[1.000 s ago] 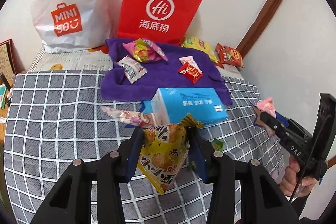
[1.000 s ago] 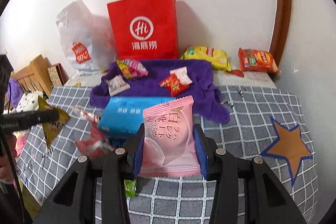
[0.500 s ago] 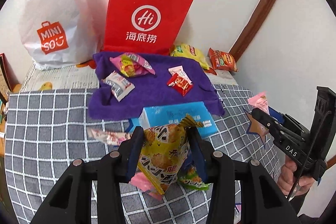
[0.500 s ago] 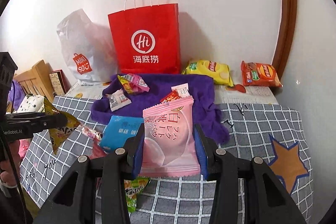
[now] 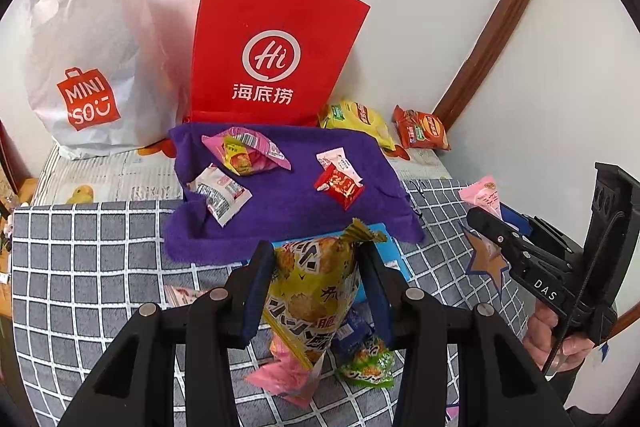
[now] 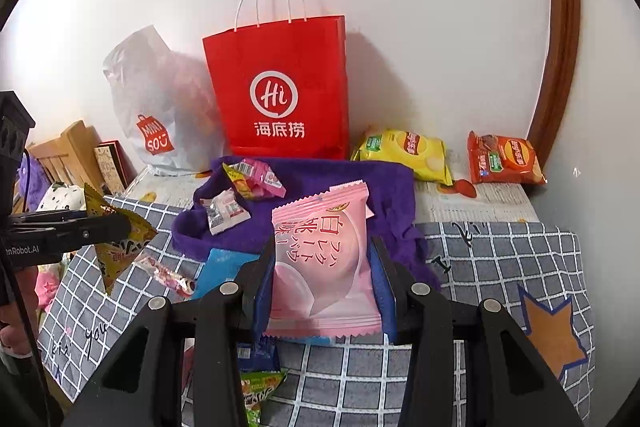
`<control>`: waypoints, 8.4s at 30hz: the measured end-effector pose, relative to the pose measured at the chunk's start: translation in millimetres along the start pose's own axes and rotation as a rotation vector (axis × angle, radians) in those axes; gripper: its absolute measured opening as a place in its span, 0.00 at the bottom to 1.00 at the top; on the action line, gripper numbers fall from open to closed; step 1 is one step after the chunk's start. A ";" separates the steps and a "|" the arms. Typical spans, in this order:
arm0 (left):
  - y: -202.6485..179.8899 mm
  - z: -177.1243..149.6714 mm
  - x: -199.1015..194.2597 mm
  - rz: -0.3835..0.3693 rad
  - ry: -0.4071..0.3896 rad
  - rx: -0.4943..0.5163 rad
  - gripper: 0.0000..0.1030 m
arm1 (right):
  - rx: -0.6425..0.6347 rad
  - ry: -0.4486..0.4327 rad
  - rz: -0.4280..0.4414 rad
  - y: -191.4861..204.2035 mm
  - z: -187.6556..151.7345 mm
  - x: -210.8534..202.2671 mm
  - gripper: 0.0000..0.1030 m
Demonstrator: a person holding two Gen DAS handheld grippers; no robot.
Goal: Organize snacks
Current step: 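Carry the pink packet and yellow bag up over the purple towel, then open both tools to drop the packets onto the purple towel, then move both open tools back toward the snack pile, then grasp the green snack bag with the right tool while the left tool grasps the maroon bag, then carry the green bag and maroon bag up toward the purple towel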
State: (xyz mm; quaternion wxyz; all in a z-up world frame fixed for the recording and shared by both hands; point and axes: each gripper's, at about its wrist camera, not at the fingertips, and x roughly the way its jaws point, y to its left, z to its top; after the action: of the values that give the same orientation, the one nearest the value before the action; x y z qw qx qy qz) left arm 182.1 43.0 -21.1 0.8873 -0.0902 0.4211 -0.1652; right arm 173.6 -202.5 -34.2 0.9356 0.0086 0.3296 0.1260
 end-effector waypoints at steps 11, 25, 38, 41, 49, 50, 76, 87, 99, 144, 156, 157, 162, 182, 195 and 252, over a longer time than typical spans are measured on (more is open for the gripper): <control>11.0 21.9 15.6 0.001 0.010 -0.003 0.39 | -0.008 0.005 0.016 2.4 16.4 21.7 0.41; 23.6 58.0 33.0 -0.002 -0.002 -0.001 0.38 | -0.016 0.009 0.035 3.9 45.6 57.4 0.41; 29.7 72.9 63.3 0.002 0.025 0.001 0.38 | -0.021 0.036 0.036 -4.6 57.7 97.0 0.41; 33.7 76.0 71.2 0.009 0.033 -0.005 0.38 | -0.029 0.043 0.028 -7.1 62.4 106.2 0.41; 49.0 82.7 93.8 0.015 0.061 -0.030 0.38 | -0.014 0.041 0.029 -23.6 78.1 132.2 0.41; 50.8 83.3 96.5 0.016 0.063 -0.032 0.38 | -0.008 0.044 0.027 -25.8 79.5 136.3 0.41; 71.7 82.7 174.8 -0.021 0.182 -0.086 0.32 | -0.034 0.287 0.030 -53.7 47.2 223.4 0.41; 68.5 82.9 146.7 -0.021 0.155 -0.072 0.44 | -0.012 0.292 0.081 -48.0 50.9 215.4 0.59; 69.5 50.7 78.1 0.044 0.112 -0.077 0.53 | -0.025 0.133 0.067 -17.0 47.1 120.9 0.59; 75.9 -79.9 -1.5 0.007 0.127 -0.116 0.58 | 0.094 0.272 0.088 57.4 -128.7 43.3 0.61; 75.7 -85.7 5.5 0.028 0.144 -0.088 0.58 | 0.150 0.323 0.089 56.4 -135.3 74.0 0.53; 74.7 -85.5 7.3 0.029 0.146 -0.086 0.58 | 0.151 0.319 0.093 56.2 -135.1 74.1 0.53; 65.4 -84.8 19.5 0.027 0.168 -0.065 0.58 | 0.129 0.302 0.104 52.0 -133.1 66.5 0.42; 3.7 -93.5 87.8 0.069 0.274 0.131 0.68 | 0.081 0.219 -0.028 -16.8 -137.6 47.1 0.40; 1.6 -115.5 110.9 0.101 0.298 0.137 0.65 | 0.095 0.170 -0.001 -26.3 -150.1 56.0 0.40; -3.2 -18.4 19.9 -0.036 0.050 0.084 0.48 | 0.041 0.061 -0.039 11.3 -21.1 -1.1 0.39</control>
State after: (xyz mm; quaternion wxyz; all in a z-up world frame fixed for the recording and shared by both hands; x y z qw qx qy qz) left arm 178.9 32.2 -46.0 0.8762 -0.0564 0.4343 -0.2010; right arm 157.1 -193.2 -48.9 0.9271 0.0177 0.3606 0.1010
